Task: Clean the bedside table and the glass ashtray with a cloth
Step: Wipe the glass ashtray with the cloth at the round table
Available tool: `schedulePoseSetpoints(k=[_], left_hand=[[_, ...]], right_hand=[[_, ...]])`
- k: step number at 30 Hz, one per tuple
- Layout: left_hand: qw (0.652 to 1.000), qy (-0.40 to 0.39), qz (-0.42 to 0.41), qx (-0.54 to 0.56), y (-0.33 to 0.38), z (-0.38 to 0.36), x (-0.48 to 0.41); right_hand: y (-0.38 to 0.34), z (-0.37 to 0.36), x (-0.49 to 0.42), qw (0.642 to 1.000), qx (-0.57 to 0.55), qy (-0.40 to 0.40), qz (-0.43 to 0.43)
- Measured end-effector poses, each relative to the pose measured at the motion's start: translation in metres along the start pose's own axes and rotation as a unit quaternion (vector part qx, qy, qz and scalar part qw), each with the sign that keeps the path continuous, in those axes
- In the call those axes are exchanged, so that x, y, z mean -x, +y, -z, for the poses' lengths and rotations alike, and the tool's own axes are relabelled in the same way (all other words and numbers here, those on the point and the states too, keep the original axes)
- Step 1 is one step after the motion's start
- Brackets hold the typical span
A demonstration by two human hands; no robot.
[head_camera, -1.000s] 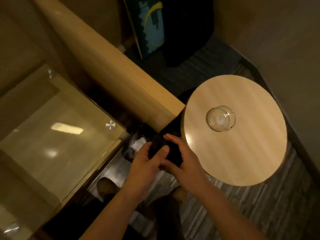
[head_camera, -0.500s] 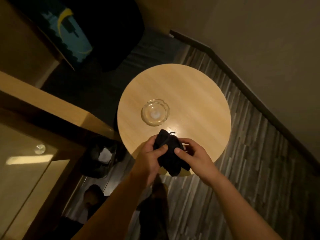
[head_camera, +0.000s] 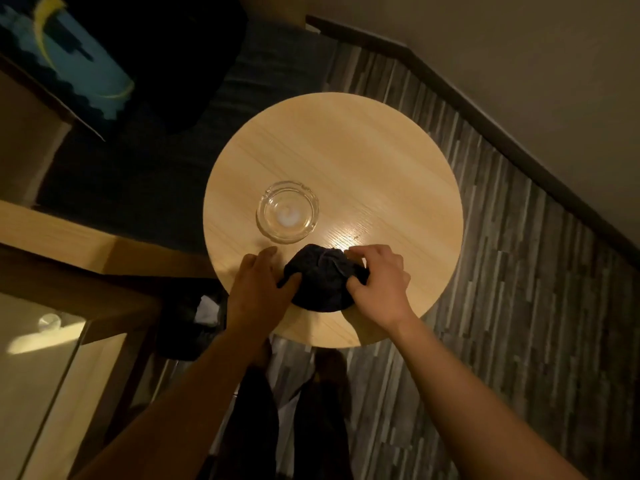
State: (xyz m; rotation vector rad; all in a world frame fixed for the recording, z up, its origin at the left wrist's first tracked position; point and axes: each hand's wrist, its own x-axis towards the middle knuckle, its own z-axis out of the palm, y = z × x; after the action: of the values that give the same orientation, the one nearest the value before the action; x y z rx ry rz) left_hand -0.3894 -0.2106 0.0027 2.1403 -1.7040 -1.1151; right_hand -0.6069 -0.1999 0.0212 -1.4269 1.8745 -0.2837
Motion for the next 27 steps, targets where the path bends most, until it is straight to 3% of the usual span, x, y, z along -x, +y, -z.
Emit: schedulePoseSetpoints(k=[4,7,13,17,19,23,27], left_hand=[[0.995,0.089,-0.005,0.034,0.003,0.026,-0.035],[0.991,0.070,0.066,0.089,0.010,0.041,-0.072],[0.990,0.032,0.120,0.064,0.026,0.041,-0.103],[0.975,0.014,0.123,0.186,0.023,0.047,-0.090],[0.953,-0.028,0.124,0.276,0.027,0.055,-0.074],[0.870,-0.110,0.142,0.460,0.030,0.065,-0.032],[0.835,-0.104,0.162,0.515,0.022,0.060,0.007]], right_hand=[[-0.032,0.011,-0.024,0.991,-0.103,0.079,0.011],[-0.065,0.011,-0.059,0.984,-0.165,0.041,-0.046],[-0.093,-0.019,-0.096,0.992,-0.083,0.035,-0.084],[-0.091,-0.014,-0.088,0.995,-0.056,0.051,-0.065],[-0.089,-0.005,-0.075,0.995,-0.059,0.060,-0.053],[-0.082,0.012,-0.035,0.994,-0.088,0.062,-0.036],[-0.066,0.014,0.001,0.971,-0.232,0.026,-0.056]])
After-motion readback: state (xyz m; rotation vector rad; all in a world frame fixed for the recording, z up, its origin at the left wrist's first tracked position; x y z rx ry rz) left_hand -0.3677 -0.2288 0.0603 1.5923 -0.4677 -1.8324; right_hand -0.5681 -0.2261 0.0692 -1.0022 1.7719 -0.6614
